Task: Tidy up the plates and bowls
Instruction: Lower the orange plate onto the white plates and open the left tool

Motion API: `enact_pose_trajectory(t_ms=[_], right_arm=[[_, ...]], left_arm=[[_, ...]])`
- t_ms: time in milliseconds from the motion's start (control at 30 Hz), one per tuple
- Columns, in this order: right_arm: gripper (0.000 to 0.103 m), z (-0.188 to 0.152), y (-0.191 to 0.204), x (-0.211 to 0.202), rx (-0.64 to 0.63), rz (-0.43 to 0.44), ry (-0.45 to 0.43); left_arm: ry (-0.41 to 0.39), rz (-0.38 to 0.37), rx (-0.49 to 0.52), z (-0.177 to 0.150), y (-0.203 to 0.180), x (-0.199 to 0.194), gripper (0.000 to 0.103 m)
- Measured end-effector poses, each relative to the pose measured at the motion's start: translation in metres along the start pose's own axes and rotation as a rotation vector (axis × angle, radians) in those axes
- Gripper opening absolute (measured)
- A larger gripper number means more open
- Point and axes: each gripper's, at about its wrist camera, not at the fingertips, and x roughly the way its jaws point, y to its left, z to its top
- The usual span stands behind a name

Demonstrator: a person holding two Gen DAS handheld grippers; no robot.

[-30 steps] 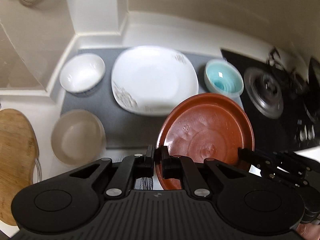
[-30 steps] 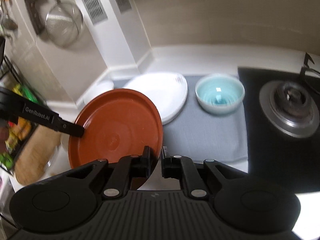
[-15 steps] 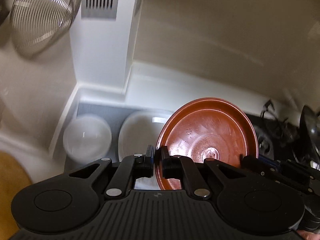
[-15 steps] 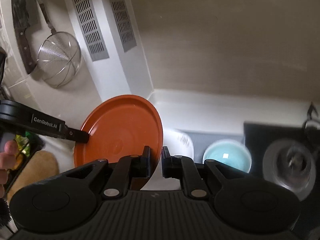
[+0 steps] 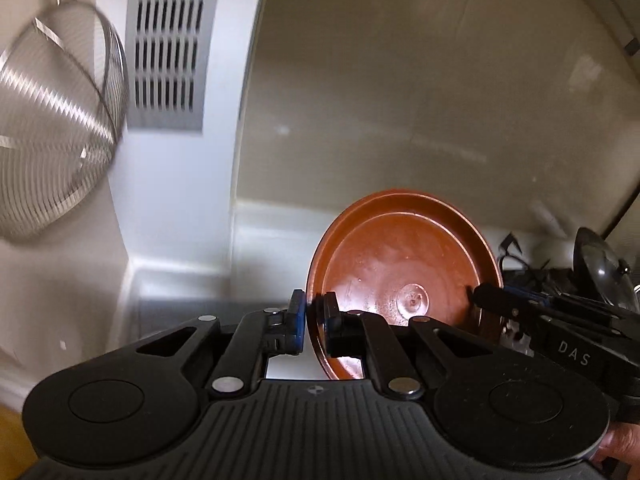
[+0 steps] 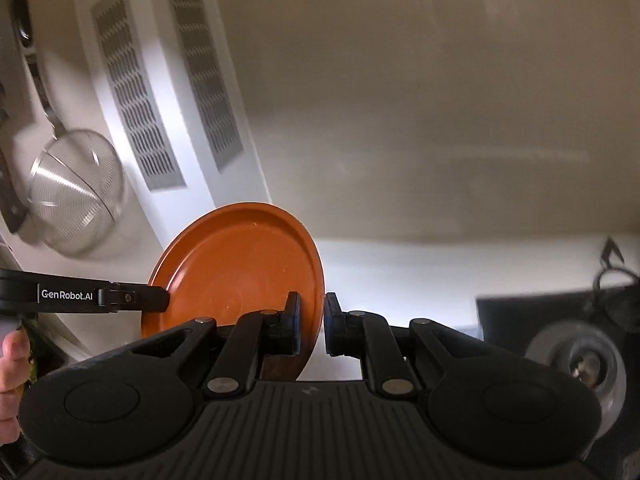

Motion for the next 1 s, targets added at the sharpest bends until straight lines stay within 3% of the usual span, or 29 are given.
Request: enact_pose_trajectory(t_ms=[67, 133, 300, 533, 767, 1000], right_arm=[[0.015, 0.001, 0.004, 0.015, -0.041, -0.014, 0.018], [0.015, -0.002, 0.002, 0.034, -0.019, -0.026, 0.057], [0.013, -0.023, -0.022, 0.089, 0.147, 0.004, 0.168], [0.011, -0.064, -0.038, 0.152, 0.161, 0.001, 0.323], [0.008, -0.084, -0.041, 0.179, 0.186, -0.002, 0.362], [0.007, -0.098, -0.047, 0.187, 0.171, -0.056, 0.381]], left_arm=[[-0.007, 0.020, 0.027, -0.002, 0.001, 0.009, 0.009], [0.046, 0.037, 0.039, -0.003, 0.002, 0.031, 0.009], [0.206, 0.043, -0.098, -0.014, 0.030, 0.096, 0.009], [0.347, 0.060, -0.196, -0.048, 0.054, 0.153, 0.009], [0.364, 0.150, -0.116, -0.063, 0.051, 0.185, 0.009], [0.375, 0.154, -0.053, -0.080, 0.040, 0.191, 0.009]])
